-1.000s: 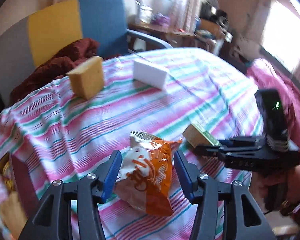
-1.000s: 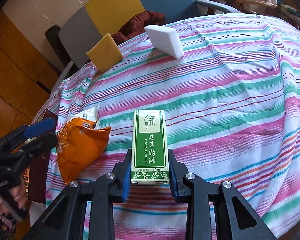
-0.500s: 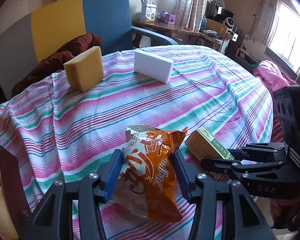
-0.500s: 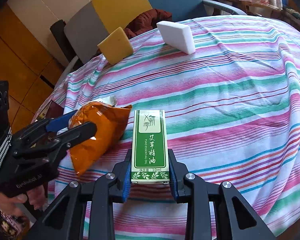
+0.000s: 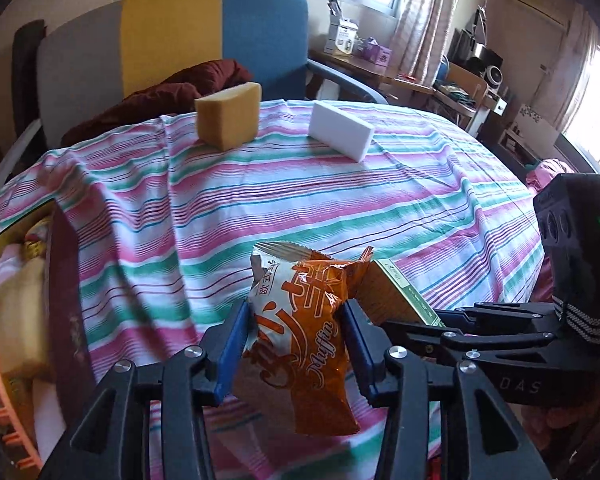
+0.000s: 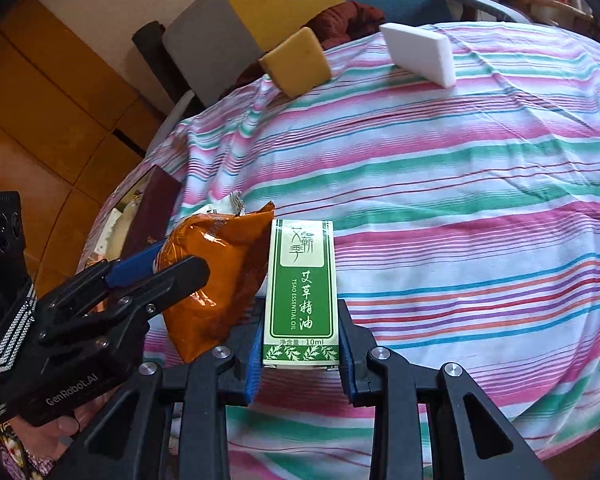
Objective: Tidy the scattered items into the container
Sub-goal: 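Carry the green box and cracker pack down into the gold tin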
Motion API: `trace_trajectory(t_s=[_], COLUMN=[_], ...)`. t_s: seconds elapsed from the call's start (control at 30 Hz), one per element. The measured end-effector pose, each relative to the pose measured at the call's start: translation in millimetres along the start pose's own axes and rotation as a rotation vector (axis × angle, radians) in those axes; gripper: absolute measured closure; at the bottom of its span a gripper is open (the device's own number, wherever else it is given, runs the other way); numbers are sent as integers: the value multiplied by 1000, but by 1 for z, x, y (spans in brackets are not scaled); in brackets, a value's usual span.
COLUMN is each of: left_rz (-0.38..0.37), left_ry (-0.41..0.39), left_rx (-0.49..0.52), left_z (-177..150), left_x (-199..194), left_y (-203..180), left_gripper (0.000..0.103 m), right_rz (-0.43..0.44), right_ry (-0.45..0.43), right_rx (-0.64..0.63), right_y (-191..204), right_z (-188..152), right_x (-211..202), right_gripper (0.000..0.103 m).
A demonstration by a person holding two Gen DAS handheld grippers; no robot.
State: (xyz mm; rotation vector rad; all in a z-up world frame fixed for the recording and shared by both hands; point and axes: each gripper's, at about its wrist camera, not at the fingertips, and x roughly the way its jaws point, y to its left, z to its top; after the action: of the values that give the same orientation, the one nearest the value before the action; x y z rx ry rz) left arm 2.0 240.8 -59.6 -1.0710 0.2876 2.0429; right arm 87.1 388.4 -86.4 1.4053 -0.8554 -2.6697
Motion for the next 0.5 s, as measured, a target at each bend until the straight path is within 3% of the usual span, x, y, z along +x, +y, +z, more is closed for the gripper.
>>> trace_trajectory(t_s=[0.27, 0.5], left_rz=[31, 105], left_ry=[-84, -161], left_rx=[-71, -206], left_z=[-14, -35], left_x=[-52, -104], left_y=[21, 68], left_gripper=[56, 56], right_rz=[60, 144], right_ry=[-5, 22], right_rx=[-87, -198], right_y=[52, 120], right_z=[4, 4], right_x=[-6, 5], right_gripper=[72, 72])
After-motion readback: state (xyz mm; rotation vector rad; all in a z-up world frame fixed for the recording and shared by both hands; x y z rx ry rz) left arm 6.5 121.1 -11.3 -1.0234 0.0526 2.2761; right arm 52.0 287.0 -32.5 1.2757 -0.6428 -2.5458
